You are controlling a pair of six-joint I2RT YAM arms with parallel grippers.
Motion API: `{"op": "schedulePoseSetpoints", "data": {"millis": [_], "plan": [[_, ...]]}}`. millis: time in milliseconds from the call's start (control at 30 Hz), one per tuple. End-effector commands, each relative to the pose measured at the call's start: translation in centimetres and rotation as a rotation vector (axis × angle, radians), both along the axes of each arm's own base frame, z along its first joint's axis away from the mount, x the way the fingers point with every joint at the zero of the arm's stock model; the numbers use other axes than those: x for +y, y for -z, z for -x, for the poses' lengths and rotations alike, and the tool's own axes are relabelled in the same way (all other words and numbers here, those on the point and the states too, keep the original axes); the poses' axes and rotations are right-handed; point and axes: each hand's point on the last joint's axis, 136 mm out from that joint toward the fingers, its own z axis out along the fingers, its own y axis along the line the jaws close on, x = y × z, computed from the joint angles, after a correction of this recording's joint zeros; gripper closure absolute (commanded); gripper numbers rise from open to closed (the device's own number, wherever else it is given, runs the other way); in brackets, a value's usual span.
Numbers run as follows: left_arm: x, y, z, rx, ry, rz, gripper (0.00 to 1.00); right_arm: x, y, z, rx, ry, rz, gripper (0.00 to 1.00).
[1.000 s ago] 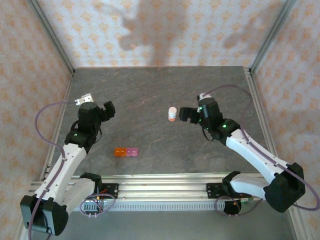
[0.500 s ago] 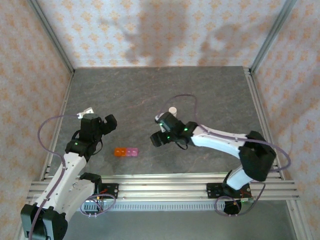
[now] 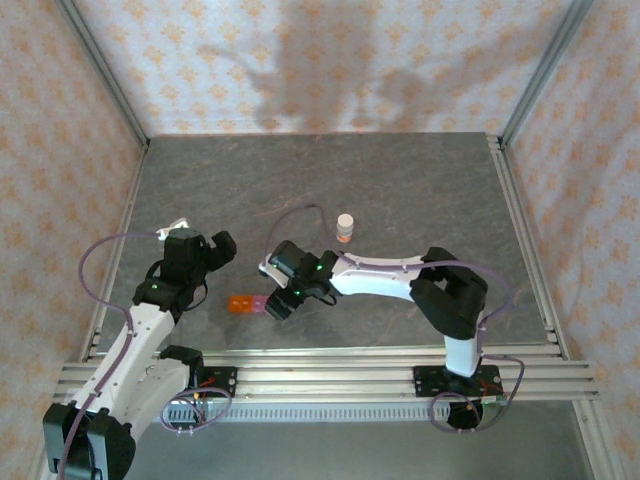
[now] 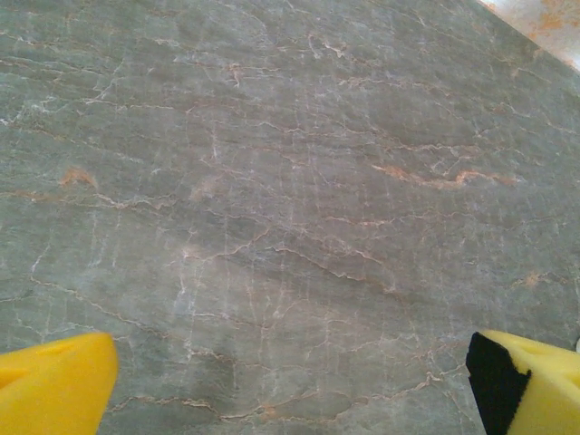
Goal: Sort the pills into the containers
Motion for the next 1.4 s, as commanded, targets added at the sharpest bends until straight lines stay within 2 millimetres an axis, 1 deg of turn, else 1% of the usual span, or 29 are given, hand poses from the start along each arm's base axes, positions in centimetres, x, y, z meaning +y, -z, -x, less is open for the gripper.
{"op": "schedulePoseSetpoints", "data": {"millis": [0, 167, 333, 467, 700, 933, 1067, 1200, 1367], "plan": [[0.7, -0.7, 0.1, -0.019, -0.028, -0.032, 0.0, 1.6, -0.5, 0.9, -0.022, -0.08, 0.014, 0.13], [1.0, -0.5, -0.4, -0.022, -0.055, -0.034, 0.0, 2.5, 0.0, 1.2, -0.023, -0.122, 0.037, 0.07], [1.1, -0.5, -1.0, -0.02, -0.065, -0.019, 0.0, 3.0, 0.8, 1.0, -0.022, -0.139, 0.051, 0.07], [1.6, -0.6, -1.1, -0.021, -0.086, -0.003, 0.0, 3.7, 1.1, 0.7, -0.027, -0.151, 0.052, 0.07], [2.5, -0.8, -1.2, -0.031, -0.126, 0.042, 0.0, 4.6, 2.0, 0.5, -0.02, -0.169, 0.061, 0.13], [2.7, -1.0, -1.1, -0.04, -0.134, 0.056, 0.0, 4.7, 3.0, 0.4, -0.013, -0.176, 0.079, 0.19], [2.6, -1.0, -1.0, -0.042, -0.132, 0.06, 0.0, 4.5, 3.5, 0.5, -0.008, -0.174, 0.09, 0.22], [2.5, -0.8, -1.0, -0.038, -0.129, 0.064, 0.0, 4.3, 3.8, 0.6, -0.004, -0.17, 0.093, 0.27], [2.5, -0.6, -0.9, -0.037, -0.132, 0.071, 0.0, 4.1, 4.0, 0.4, -0.008, -0.144, 0.088, 0.38]]}}
